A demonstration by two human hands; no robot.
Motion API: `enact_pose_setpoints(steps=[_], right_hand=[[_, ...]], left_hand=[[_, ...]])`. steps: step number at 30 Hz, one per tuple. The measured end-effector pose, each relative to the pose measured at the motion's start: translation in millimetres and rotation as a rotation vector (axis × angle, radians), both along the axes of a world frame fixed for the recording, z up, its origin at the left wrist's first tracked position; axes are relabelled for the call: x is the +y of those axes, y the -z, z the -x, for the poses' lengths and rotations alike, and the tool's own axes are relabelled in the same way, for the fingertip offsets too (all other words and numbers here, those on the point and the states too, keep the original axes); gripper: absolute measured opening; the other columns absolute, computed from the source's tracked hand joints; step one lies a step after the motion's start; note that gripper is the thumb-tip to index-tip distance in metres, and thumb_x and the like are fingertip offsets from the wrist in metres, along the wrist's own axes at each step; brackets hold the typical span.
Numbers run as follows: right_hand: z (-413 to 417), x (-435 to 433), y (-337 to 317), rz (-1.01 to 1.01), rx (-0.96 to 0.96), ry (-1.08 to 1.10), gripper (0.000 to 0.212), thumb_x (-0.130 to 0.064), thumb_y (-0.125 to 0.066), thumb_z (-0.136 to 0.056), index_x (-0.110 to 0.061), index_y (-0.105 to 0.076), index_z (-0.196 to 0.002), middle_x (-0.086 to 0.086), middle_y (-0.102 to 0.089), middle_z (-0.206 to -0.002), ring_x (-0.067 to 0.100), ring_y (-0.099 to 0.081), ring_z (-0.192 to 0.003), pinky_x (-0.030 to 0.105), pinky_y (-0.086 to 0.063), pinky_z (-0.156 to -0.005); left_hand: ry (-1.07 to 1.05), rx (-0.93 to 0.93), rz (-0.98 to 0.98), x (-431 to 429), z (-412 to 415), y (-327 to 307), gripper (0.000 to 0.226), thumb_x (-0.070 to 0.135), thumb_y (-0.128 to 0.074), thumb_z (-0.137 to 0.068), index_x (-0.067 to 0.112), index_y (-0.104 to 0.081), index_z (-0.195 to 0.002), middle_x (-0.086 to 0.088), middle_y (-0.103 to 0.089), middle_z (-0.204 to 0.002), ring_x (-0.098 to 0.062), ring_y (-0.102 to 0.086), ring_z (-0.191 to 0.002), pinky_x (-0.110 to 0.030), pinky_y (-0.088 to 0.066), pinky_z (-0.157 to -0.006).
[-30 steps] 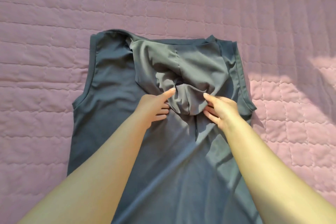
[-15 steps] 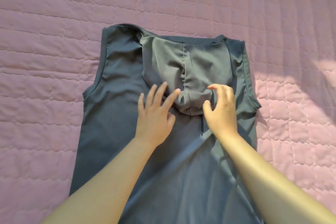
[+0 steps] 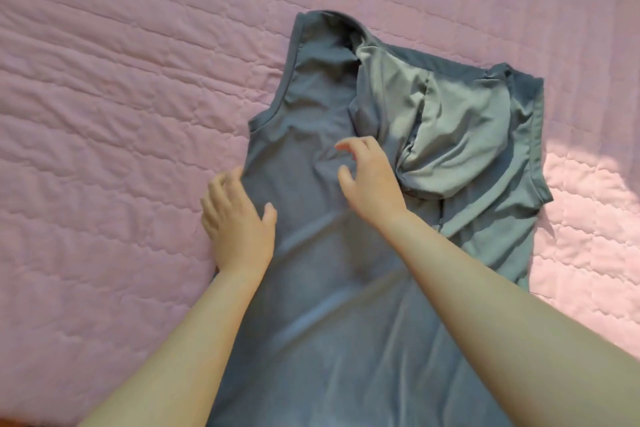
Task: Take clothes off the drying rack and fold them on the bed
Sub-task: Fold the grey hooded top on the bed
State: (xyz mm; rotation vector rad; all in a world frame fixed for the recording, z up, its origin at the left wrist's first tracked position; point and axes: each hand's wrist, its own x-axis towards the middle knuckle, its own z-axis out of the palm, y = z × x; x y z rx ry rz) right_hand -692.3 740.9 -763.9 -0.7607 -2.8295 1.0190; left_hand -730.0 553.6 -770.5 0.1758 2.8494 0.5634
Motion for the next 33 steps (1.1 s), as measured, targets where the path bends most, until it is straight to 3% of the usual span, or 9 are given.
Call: enact_pose_setpoints(steps=[3, 7, 9, 11, 16, 20, 23, 29, 33], right_hand=[[41.6, -36.0, -4.7, 0.059, -0.018, -0.071, 0.05, -0.008, -0.056, -0.085, -0.017, -0.05, -0.134, 0.013, -0.049, -0.112, 0.031, -0.053, -0.101, 0.033, -0.039, -0.093], [86.6, -90.8, -4.4, -0.287, -0.139, -0.328, 0.055, -0.022, -0.049, -0.094, -0.037, -0.036, -0.144, 0.014, -0.041, -0.124, 0.034, -0.043, -0.105, 0.039, -0.046, -0.074], [102.3, -107.1, 3.6, -0.407, -0.261, -0.361, 0.053, -0.034, -0.052, -0.092, -0.037, -0.037, -0.142, 0.017, -0.035, -0.134, 0.036, -0.041, -0.112, 0.04, -0.049, -0.08], [113.7, -110.4, 11.3, -0.432, -0.368, -0.296, 0.052, -0.032, -0.058, -0.087, -0.031, -0.042, -0.136, 0.019, -0.023, -0.147, 0.037, -0.037, -0.12, 0.039, -0.048, -0.086], [135.4, -89.3, 13.3, -0.36, -0.431, -0.016, 0.05, 0.003, -0.051, -0.088, -0.014, -0.04, -0.133, 0.023, -0.013, -0.151, 0.036, -0.047, -0.118, 0.038, -0.046, -0.087], [135.3, -63.3, 7.4, -0.189, -0.504, 0.079, 0.036, -0.009, -0.049, -0.09, -0.008, -0.049, -0.126, 0.022, -0.035, -0.139, 0.035, -0.048, -0.119, 0.036, -0.042, -0.095], [124.5, -45.4, -8.3, -0.106, -0.375, 0.113, 0.028, -0.012, -0.044, -0.092, -0.006, -0.054, -0.119, 0.017, -0.04, -0.138, 0.033, -0.05, -0.117, 0.033, -0.04, -0.092], [62.4, -0.9, -39.9, 0.043, -0.009, 0.26, 0.07, 0.005, -0.039, -0.081, -0.011, -0.033, -0.149, 0.009, -0.028, -0.153, 0.019, -0.03, -0.14, 0.01, -0.017, -0.102], [12.7, 43.1, -38.3, 0.114, -0.129, 0.382, 0.075, 0.005, -0.039, -0.083, -0.015, -0.02, -0.153, 0.01, -0.012, -0.16, 0.019, -0.015, -0.147, 0.014, -0.013, -0.107]], left_hand=[[-0.095, -0.182, -0.011, -35.0, -5.5, 0.1, 0.075, 0.027, -0.077, -0.077, 0.004, -0.038, -0.138, -0.019, -0.046, -0.132, -0.038, -0.042, -0.119, -0.046, -0.035, -0.103], [-0.002, -0.244, -0.026, -48.1, -26.3, -4.9, 0.074, 0.03, -0.077, -0.077, 0.007, -0.038, -0.136, -0.015, -0.043, -0.13, -0.034, -0.043, -0.121, -0.04, -0.036, -0.102], [-0.004, -0.299, -0.028, -51.9, -32.5, -7.0, 0.072, 0.031, -0.072, -0.081, 0.009, -0.034, -0.138, -0.012, -0.041, -0.133, -0.031, -0.043, -0.124, -0.039, -0.038, -0.099], [-0.007, -0.364, -0.011, -58.1, -37.0, -7.9, 0.068, 0.034, -0.067, -0.086, 0.012, -0.03, -0.138, -0.007, -0.042, -0.135, -0.027, -0.046, -0.125, -0.039, -0.042, -0.093], [0.178, -0.355, 0.029, -78.6, -46.2, -13.6, 0.044, 0.035, -0.054, -0.093, 0.018, -0.032, -0.127, -0.001, -0.056, -0.12, -0.027, -0.057, -0.107, -0.037, -0.045, -0.075], [0.356, -0.35, -0.038, -80.8, -59.2, -25.3, 0.052, 0.026, -0.047, -0.095, 0.023, -0.024, -0.142, -0.005, -0.059, -0.115, -0.032, -0.058, -0.101, -0.038, -0.048, -0.078], [0.495, -0.364, -0.111, -63.4, -72.7, -42.7, 0.066, 0.02, -0.045, -0.092, 0.025, -0.015, -0.15, -0.005, -0.06, -0.114, -0.033, -0.058, -0.099, -0.039, -0.044, -0.077], [0.7, -0.483, -0.226, -13.4, -111.6, -69.4, 0.08, 0.019, -0.047, -0.088, 0.022, -0.001, -0.154, -0.006, -0.059, -0.1, -0.032, -0.061, -0.088, -0.037, -0.043, -0.068], [0.768, -0.641, -0.248, 19.7, -139.5, -66.7, 0.083, 0.017, -0.049, -0.088, 0.025, 0.001, -0.154, -0.007, -0.058, -0.1, -0.03, -0.059, -0.087, -0.039, -0.048, -0.072]])
